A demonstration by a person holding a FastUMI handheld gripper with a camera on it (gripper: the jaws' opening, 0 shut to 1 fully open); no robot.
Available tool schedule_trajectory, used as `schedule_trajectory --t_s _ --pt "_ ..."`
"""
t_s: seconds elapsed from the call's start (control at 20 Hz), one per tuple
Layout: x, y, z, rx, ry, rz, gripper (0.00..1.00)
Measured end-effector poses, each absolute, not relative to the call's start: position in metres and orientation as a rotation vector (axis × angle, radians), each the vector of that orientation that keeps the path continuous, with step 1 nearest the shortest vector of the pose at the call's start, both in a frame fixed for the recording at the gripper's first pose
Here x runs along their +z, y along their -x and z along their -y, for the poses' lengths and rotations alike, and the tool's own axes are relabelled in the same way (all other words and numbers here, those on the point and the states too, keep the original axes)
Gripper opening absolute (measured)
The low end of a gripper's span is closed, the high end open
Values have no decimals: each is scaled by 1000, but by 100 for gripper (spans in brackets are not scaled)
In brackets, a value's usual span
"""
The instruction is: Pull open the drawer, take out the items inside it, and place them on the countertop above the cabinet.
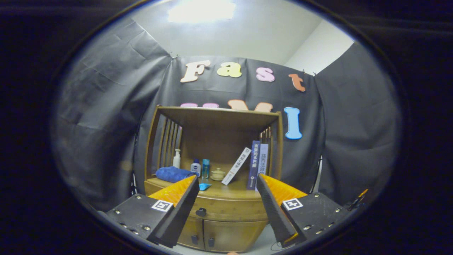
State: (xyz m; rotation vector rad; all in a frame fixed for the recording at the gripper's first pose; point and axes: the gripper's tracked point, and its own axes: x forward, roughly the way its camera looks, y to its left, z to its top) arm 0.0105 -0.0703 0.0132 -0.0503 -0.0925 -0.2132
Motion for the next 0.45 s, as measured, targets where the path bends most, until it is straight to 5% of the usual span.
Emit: schedule_trajectory --t_s 0.45 --pt "8 24 87 -256 -26 86 97"
